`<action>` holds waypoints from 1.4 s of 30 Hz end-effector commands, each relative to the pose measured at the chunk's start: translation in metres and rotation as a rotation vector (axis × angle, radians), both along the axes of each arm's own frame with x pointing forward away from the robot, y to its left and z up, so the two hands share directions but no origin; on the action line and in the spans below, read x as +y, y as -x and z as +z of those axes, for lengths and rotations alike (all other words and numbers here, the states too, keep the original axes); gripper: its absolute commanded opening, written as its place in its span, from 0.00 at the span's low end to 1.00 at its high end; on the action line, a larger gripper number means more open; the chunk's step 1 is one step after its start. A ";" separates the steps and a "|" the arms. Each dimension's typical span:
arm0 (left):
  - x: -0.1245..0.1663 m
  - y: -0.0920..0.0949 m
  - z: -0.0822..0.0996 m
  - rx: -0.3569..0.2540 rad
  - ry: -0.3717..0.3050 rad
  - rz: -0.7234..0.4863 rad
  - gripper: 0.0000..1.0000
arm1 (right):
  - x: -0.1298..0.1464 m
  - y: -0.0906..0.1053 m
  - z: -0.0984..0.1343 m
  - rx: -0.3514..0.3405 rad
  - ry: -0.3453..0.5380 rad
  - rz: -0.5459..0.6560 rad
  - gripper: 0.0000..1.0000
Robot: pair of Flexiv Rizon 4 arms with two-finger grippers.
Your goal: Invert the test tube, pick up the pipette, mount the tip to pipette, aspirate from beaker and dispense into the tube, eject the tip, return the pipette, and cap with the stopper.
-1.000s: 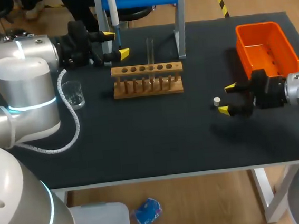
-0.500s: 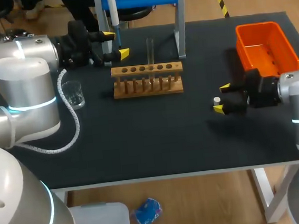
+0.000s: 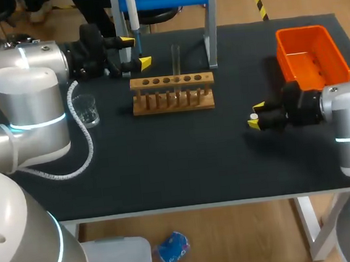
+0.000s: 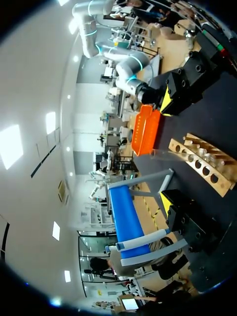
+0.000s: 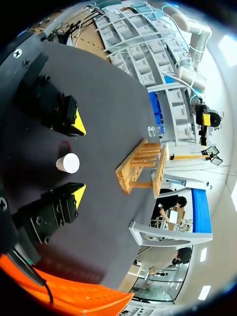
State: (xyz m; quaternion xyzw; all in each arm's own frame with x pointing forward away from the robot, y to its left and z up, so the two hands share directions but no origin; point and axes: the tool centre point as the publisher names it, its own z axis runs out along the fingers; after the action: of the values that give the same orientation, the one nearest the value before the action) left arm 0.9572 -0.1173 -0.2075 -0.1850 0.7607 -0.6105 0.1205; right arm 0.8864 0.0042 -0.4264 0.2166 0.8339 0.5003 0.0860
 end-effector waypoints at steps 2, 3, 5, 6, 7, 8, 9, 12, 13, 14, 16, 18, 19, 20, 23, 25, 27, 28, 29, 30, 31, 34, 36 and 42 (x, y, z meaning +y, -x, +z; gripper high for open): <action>-0.001 0.000 -0.001 -0.004 0.002 0.005 1.00 | 0.001 -0.003 -0.004 -0.001 -0.003 -0.001 0.57; -0.001 0.000 -0.001 -0.004 0.002 0.005 1.00 | 0.001 -0.003 -0.004 -0.002 -0.004 -0.001 0.58; -0.001 0.000 -0.001 -0.004 0.002 0.005 1.00 | 0.001 -0.003 -0.004 -0.002 -0.004 0.000 0.55; -0.001 0.000 -0.001 -0.004 0.002 0.005 1.00 | 0.002 -0.003 -0.004 -0.003 -0.005 0.000 0.51; -0.001 0.000 -0.001 -0.004 0.002 0.005 1.00 | 0.002 -0.003 -0.004 -0.003 -0.005 0.000 0.49; -0.001 0.000 -0.001 -0.004 0.002 0.005 1.00 | 0.002 -0.003 -0.004 -0.003 -0.005 0.000 0.49; -0.001 0.000 -0.001 -0.004 0.002 0.005 1.00 | 0.002 -0.003 -0.004 -0.003 -0.006 -0.001 0.44; -0.001 0.000 -0.001 -0.004 0.002 0.005 1.00 | 0.001 -0.003 -0.004 -0.004 -0.006 -0.003 0.35; -0.001 0.000 -0.001 -0.004 0.002 0.005 1.00 | 0.001 -0.003 -0.004 -0.004 -0.005 -0.003 0.30; -0.001 0.000 -0.001 -0.004 0.002 0.005 1.00 | 0.001 -0.003 -0.004 -0.004 -0.004 -0.004 0.24; -0.001 0.000 -0.001 -0.004 0.002 0.005 1.00 | 0.001 -0.003 -0.004 -0.005 -0.003 -0.004 0.12; -0.001 0.000 -0.001 -0.004 0.002 0.005 1.00 | 0.001 -0.003 -0.004 -0.006 -0.002 -0.004 0.00; -0.001 0.000 -0.001 -0.004 0.002 0.005 1.00 | 0.001 -0.003 -0.004 -0.006 -0.001 -0.004 0.00; -0.001 0.000 -0.001 -0.004 0.002 0.005 1.00 | 0.001 -0.003 -0.004 -0.007 -0.001 -0.004 0.00; -0.001 0.000 -0.001 -0.004 0.002 0.005 1.00 | 0.001 -0.002 -0.002 -0.012 -0.001 -0.004 0.00; -0.001 0.000 -0.001 -0.004 0.002 0.005 1.00 | 0.001 -0.001 0.003 -0.018 -0.002 -0.003 0.00; -0.001 0.000 -0.001 -0.004 0.002 0.005 1.00 | 0.001 0.001 0.010 -0.029 -0.006 0.000 0.00; -0.001 0.000 -0.001 -0.004 0.002 0.005 1.00 | 0.002 0.002 0.015 -0.031 -0.007 0.001 0.00; -0.001 0.000 -0.001 -0.004 0.002 0.005 1.00 | 0.002 0.002 0.020 -0.033 -0.008 0.003 0.00; -0.001 0.000 -0.001 -0.004 0.002 0.005 1.00 | 0.003 0.003 0.026 -0.036 -0.009 0.006 0.00; -0.001 0.000 -0.001 -0.004 0.002 0.005 1.00 | 0.004 0.004 0.033 -0.038 -0.008 0.008 0.00; -0.001 0.000 -0.001 -0.004 0.002 0.005 1.00 | 0.009 0.007 0.058 -0.055 -0.004 0.023 0.00; -0.001 0.000 -0.001 -0.004 0.002 0.005 1.00 | 0.012 0.008 0.075 -0.050 -0.003 0.037 0.00; -0.001 0.000 -0.001 -0.004 0.002 0.005 1.00 | 0.028 0.005 0.128 -0.038 0.048 0.067 0.00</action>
State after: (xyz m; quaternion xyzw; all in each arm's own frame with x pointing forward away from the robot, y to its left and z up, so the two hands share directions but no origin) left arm 0.9572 -0.1173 -0.2074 -0.1850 0.7607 -0.6105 0.1205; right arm 0.8826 0.0317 -0.3329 0.1752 0.8360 0.5101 0.1006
